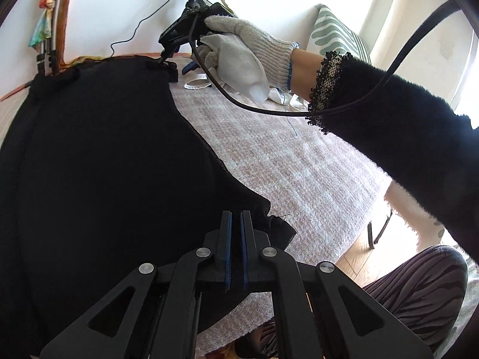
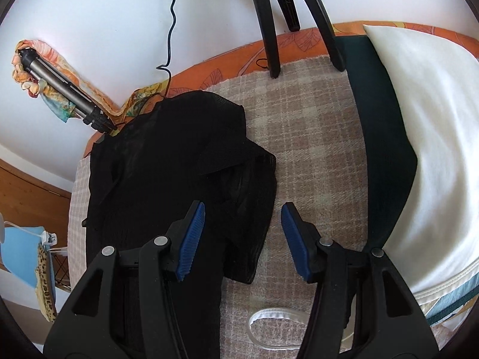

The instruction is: Fold small clothes

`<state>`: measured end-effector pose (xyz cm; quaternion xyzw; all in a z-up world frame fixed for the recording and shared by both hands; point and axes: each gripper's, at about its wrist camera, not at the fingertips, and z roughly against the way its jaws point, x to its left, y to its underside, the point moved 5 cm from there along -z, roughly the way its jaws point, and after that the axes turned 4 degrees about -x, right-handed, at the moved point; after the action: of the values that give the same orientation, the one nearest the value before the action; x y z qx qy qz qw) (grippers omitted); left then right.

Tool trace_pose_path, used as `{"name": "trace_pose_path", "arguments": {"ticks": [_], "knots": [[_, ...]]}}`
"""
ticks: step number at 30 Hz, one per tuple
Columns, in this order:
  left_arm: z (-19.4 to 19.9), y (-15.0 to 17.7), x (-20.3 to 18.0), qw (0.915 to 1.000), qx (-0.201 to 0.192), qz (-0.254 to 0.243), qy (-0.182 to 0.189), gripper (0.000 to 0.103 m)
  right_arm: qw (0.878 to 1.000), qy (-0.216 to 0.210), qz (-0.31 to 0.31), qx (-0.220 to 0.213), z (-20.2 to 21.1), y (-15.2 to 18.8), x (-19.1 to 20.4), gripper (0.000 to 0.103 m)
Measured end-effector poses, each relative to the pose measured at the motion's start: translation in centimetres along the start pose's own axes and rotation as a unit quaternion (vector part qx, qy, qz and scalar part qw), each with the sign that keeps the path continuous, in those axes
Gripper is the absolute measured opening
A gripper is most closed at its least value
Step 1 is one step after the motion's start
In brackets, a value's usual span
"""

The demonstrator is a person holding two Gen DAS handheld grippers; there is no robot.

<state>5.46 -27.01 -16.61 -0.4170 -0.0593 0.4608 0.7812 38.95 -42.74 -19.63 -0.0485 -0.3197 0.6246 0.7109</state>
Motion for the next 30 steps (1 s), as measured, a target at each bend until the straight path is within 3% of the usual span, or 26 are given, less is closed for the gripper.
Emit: {"name": "trace_pose_path", "arguments": {"ticks": [4,6,7,8,10,11,13,15,17,18,19,20,21,30], "knots": [[0.3,0.7,-0.8,0.9998,0.002,-0.018,0.01,0.004,0.999,0.009,0.03,-0.003,-0.6,-0.2,0.8,0.056],[-0.2,0.8,-1.8,0.9991,0.012,-0.04,0.009,0.009,0.999,0.01,0.033,0.002,-0.5,-0.4,0.8,0.056],[-0.4,1.0,-2.4,0.9984,0.016,-0.053,0.01,0.017,1.0,0.008,0.029,0.005,-0.6,-0.5,0.8,0.056],[-0.6,1.1,-3.0,0.9976,0.015,-0.067,0.013,0.035,1.0,0.007,0.025,0.006,-0.5,-0.7,0.7,0.056],[-1.3,1.0,-4.3,0.9956,0.004,-0.094,0.008,0.062,1.0,0.007,0.017,0.004,-0.4,-1.0,0.3,0.056],[-1.8,1.0,-4.9,0.9938,0.005,-0.111,-0.005,0.063,1.0,0.004,0.012,0.004,-0.5,-1.1,0.1,0.056],[-3.0,1.3,-5.1,0.9902,0.02,-0.135,-0.031,0.063,1.0,0.0,0.008,0.001,-0.5,-1.1,0.0,0.056],[-3.8,1.6,-4.3,0.9916,0.028,-0.122,-0.035,0.043,1.0,0.005,0.018,-0.004,-0.6,-1.0,0.2,0.056],[-3.7,1.3,-3.4,0.9926,0.011,-0.113,-0.042,0.01,0.999,0.012,0.041,-0.009,-0.6,-0.9,0.6,0.056],[-3.5,1.1,-2.8,0.9941,0.009,-0.102,-0.036,0.009,0.998,0.018,0.053,-0.013,-0.7,-0.7,0.9,0.054],[-3.4,0.9,-2.2,0.9963,0.01,-0.082,-0.02,0.008,0.998,0.018,0.062,-0.013,-0.8,-0.6,1.2,0.039],[-3.2,0.8,-1.5,0.998,0.009,-0.062,-0.012,0.007,0.997,0.017,0.069,-0.007,-1.1,-0.4,1.4,0.01],[-2.9,0.6,-0.9,0.9989,0.006,-0.045,-0.009,0.007,0.998,0.009,0.068,0.001,-1.3,-0.1,1.6,0.006],[1.9,0.6,3.0,0.9982,-0.04,0.043,0.0,0.007,0.998,-0.007,0.049,-0.029,0.7,-1.2,3.4,0.005]]}}
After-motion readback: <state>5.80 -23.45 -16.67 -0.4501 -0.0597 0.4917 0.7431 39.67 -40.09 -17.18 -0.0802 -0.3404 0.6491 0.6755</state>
